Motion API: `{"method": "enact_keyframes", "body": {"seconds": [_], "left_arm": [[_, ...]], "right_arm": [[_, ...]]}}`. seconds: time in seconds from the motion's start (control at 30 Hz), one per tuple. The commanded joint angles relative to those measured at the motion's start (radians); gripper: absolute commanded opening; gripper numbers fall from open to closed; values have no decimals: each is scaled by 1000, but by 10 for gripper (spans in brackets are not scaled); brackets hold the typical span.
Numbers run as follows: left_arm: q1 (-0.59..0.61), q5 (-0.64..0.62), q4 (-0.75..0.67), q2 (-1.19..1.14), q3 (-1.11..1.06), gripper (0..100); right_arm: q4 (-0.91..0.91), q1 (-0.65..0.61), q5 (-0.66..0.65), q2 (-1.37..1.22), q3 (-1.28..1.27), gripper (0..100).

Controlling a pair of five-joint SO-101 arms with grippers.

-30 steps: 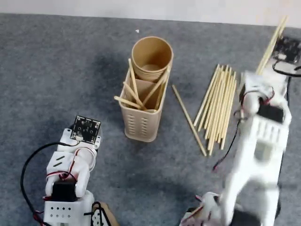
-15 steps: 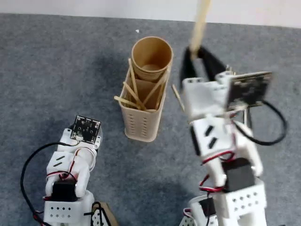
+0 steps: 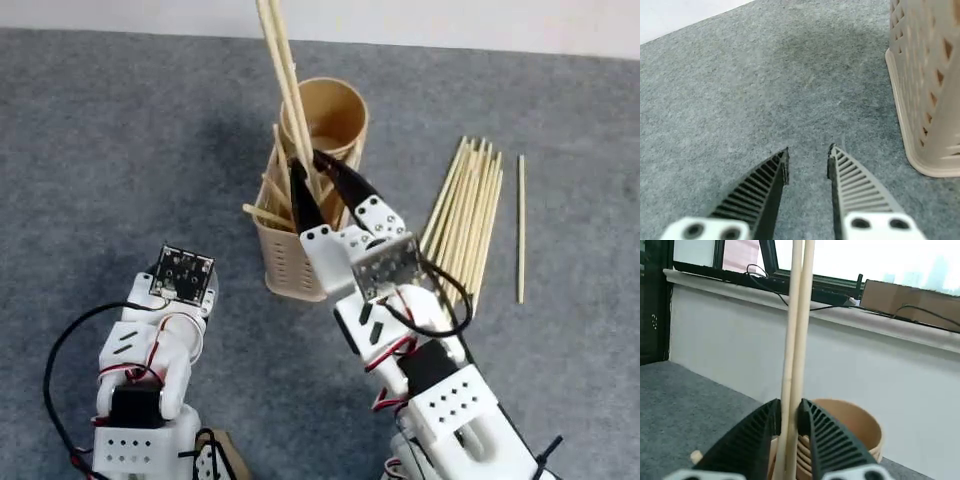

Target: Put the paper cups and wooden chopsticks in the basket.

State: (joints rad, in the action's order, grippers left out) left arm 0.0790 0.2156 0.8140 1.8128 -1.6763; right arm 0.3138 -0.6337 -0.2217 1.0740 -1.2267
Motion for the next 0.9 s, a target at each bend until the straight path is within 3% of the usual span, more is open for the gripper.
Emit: {"method": "enact_keyframes", "body": {"seconds": [0.0,0.17,0.5,0.87], "left_arm": [[-16,11,-17,2,-18,158],[-16,11,-17,2,-18,158],[-16,11,-17,2,-18,158],[-16,11,-17,2,-18,159]], "right_arm": [[27,-12,-12,10,-1,11],[25,-12,-5,12,5,91],[-150,101,44,13,107,95],[-822,596,38,2,558,95]]}}
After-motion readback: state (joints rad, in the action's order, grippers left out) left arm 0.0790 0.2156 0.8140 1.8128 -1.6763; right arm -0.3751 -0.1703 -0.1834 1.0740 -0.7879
